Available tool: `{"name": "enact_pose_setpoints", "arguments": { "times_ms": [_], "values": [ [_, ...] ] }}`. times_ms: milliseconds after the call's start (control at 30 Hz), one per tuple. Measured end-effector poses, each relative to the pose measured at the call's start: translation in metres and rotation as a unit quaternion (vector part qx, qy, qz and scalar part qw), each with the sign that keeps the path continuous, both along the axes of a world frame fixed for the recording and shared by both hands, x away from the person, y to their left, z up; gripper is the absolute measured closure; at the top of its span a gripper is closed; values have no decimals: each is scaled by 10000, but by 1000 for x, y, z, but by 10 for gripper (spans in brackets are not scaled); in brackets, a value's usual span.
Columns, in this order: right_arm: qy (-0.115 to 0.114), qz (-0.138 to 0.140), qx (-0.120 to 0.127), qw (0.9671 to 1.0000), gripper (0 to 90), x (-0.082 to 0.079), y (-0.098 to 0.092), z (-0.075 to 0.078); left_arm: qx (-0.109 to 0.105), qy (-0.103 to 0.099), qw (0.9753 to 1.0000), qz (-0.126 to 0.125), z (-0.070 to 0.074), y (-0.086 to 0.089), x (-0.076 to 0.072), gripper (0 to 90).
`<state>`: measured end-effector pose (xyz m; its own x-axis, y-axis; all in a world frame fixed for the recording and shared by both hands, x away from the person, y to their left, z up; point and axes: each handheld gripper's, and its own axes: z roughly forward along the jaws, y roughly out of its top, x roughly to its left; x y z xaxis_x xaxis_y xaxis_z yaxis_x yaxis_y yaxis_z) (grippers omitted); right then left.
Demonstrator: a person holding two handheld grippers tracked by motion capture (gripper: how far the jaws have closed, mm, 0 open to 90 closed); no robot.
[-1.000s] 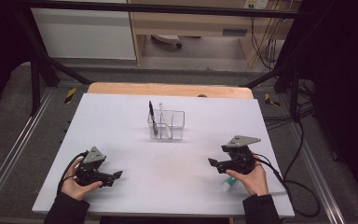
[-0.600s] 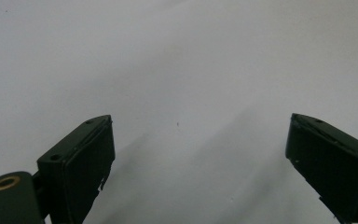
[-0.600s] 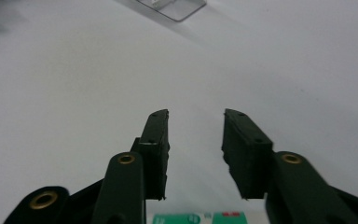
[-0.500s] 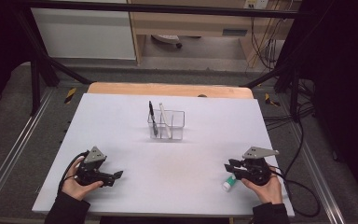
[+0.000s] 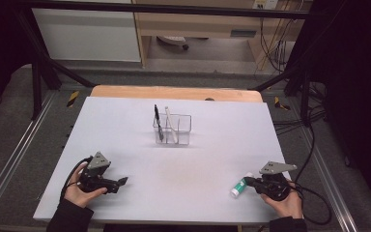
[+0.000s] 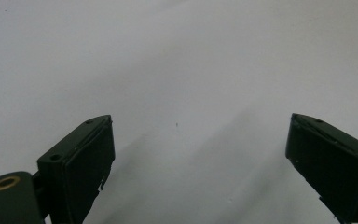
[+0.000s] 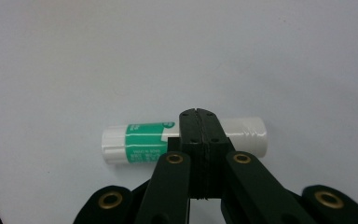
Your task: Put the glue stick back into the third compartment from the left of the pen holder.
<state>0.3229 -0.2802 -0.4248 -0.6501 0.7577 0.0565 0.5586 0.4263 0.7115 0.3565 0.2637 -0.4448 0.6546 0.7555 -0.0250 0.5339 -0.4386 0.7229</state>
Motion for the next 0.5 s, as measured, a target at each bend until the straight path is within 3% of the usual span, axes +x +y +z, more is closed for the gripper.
{"name": "enact_pose_setpoints", "arguments": {
  "times_ms": [500],
  "values": [
    [27,24,-102,9999,900,2,-3,-8,60,-8,10000,-40,0,-4,0,76]
  ]
}}
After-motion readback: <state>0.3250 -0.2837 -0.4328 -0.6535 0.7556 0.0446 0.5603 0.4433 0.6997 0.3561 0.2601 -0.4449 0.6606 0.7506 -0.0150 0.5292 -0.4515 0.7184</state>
